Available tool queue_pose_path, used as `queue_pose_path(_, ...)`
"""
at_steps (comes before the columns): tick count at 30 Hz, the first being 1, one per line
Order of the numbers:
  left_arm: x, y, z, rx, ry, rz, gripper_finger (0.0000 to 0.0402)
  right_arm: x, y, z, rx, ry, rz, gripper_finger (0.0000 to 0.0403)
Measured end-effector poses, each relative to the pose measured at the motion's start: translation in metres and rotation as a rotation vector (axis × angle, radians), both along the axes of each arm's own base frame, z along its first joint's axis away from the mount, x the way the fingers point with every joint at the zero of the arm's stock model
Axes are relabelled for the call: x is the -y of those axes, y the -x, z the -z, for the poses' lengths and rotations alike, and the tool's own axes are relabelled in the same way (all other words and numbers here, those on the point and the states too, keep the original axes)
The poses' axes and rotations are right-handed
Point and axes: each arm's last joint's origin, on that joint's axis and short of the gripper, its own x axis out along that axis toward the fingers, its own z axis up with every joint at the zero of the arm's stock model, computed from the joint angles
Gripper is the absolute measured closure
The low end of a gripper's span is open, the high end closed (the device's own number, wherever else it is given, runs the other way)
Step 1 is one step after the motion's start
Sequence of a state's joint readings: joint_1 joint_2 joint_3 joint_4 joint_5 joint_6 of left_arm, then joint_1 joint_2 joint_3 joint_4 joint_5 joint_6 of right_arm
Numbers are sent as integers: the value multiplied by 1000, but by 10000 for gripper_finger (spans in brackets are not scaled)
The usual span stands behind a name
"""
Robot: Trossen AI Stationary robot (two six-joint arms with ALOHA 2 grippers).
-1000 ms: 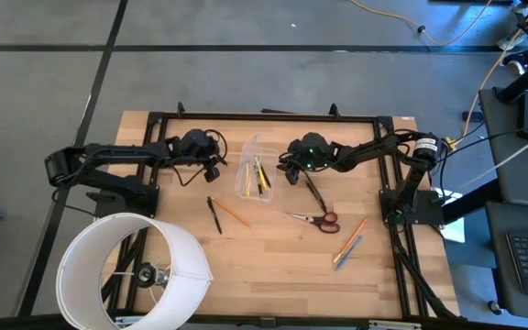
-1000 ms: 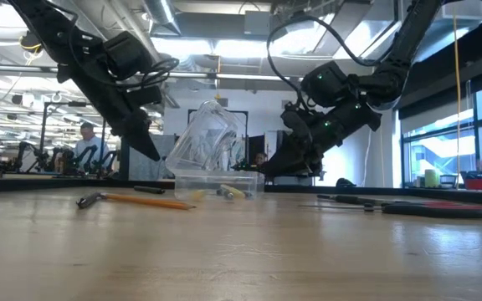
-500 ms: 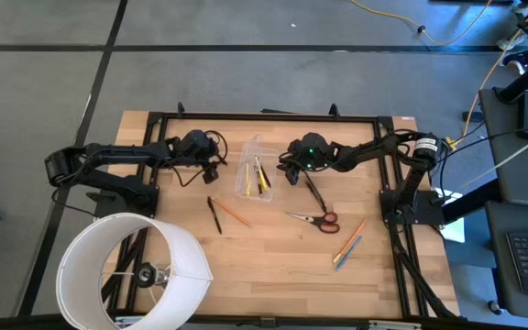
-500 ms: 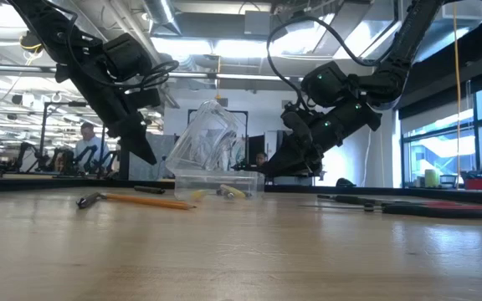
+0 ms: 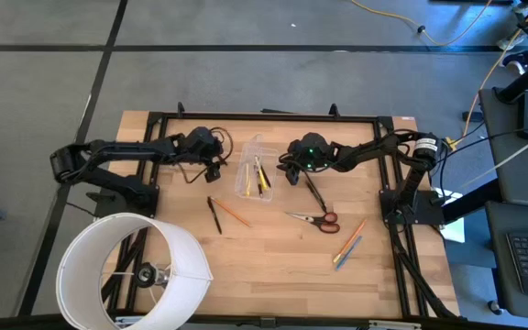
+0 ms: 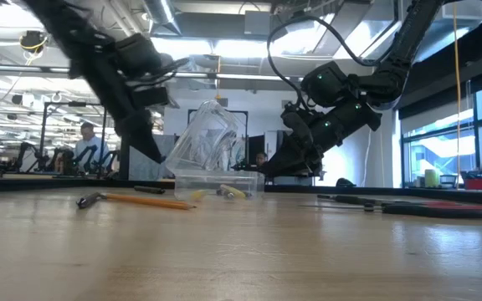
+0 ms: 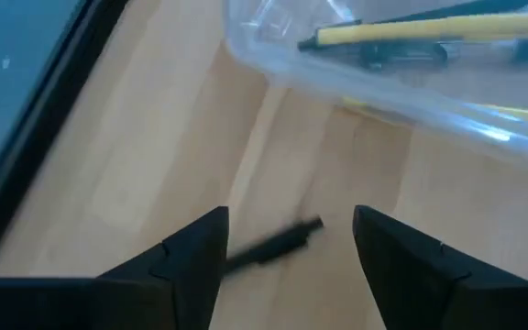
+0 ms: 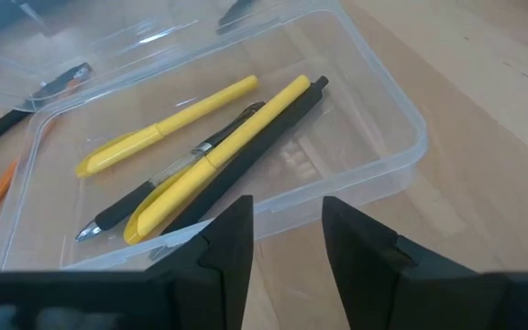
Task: Pick & place school supplies into a supply box
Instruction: Put the top black pen into the transparent supply box
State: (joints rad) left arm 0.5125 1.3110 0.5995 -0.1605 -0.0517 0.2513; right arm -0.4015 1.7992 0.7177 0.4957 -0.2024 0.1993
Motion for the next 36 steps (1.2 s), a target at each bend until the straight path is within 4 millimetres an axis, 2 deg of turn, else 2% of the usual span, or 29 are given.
queue_pose_path(5, -12, -17, 5, -203, 15, 109, 179, 0, 0, 0, -5, -4, 0, 267)
queue_pose_path(12, -22, -26, 29, -392, -20, 135, 186, -1, 1, 1, -13, -4, -3, 267)
queue_pose_path(20, -29, -30, 41, -394, 4, 157, 188, -1, 1, 1, -14, -4, -3, 267)
queue_pose_path(25, -34, -21, 44, -358, 140, 92, 196, -1, 1, 1, -14, -4, -3, 267)
queue_pose_path(31, -36, -16, 45, -321, 261, -52, 238, -1, 1, 1, -14, -4, -3, 267)
queue_pose_path(36, -34, -16, 46, -303, 303, -76, 287, -1, 1, 1, -14, -4, -3, 267)
